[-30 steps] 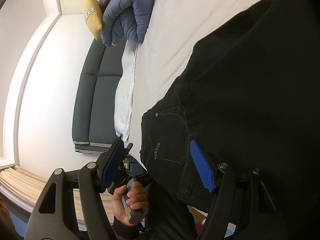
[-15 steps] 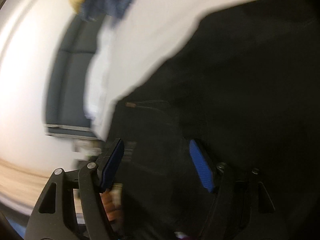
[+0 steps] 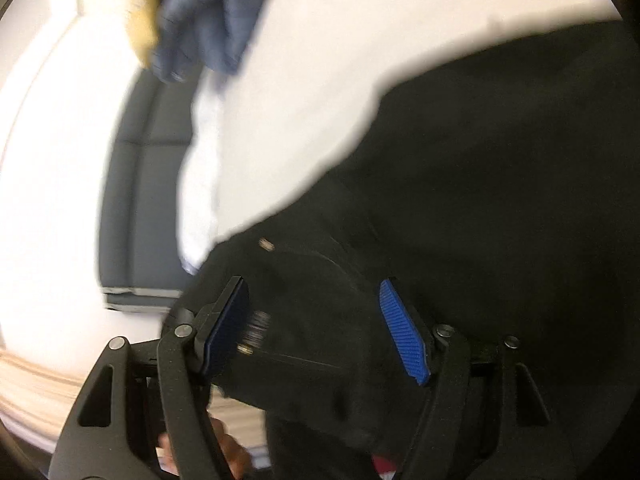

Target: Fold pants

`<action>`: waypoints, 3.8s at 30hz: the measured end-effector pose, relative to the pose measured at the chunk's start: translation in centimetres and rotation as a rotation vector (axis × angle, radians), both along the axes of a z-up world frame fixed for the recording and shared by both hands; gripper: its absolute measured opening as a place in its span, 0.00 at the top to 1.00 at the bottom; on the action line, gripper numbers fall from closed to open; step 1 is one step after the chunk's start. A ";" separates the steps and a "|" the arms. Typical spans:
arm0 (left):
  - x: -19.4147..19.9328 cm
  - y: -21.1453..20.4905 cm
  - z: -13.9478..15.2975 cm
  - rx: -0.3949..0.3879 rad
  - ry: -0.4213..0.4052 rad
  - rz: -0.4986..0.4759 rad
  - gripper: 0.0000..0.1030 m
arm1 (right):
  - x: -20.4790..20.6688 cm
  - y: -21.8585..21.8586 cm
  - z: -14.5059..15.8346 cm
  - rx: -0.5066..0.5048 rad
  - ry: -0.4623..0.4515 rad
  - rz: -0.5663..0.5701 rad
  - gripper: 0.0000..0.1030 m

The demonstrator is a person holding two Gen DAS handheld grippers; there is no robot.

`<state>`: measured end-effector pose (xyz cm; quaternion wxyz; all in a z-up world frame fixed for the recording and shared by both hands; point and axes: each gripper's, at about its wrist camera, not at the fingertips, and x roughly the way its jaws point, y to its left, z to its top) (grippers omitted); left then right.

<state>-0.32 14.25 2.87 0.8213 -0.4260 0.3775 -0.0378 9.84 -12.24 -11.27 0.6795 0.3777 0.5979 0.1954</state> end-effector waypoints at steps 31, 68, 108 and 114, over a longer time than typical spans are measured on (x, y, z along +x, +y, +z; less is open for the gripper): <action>-1.2 -27.5 4.6 0.606 -0.186 -0.784 0.84 | -4.6 -8.4 4.5 -0.309 -0.097 0.152 0.87; 5.4 -19.8 3.1 0.357 -0.087 -0.718 0.27 | -7.8 -23.5 6.2 -0.088 -0.227 -0.052 0.68; 3.2 -20.6 -2.3 0.445 0.183 -0.754 0.63 | -11.2 -20.0 -0.7 -0.321 -0.098 0.031 1.00; 3.4 -21.1 -2.6 0.436 0.207 -0.757 0.63 | -12.4 -18.8 3.1 -0.324 -0.162 0.041 0.97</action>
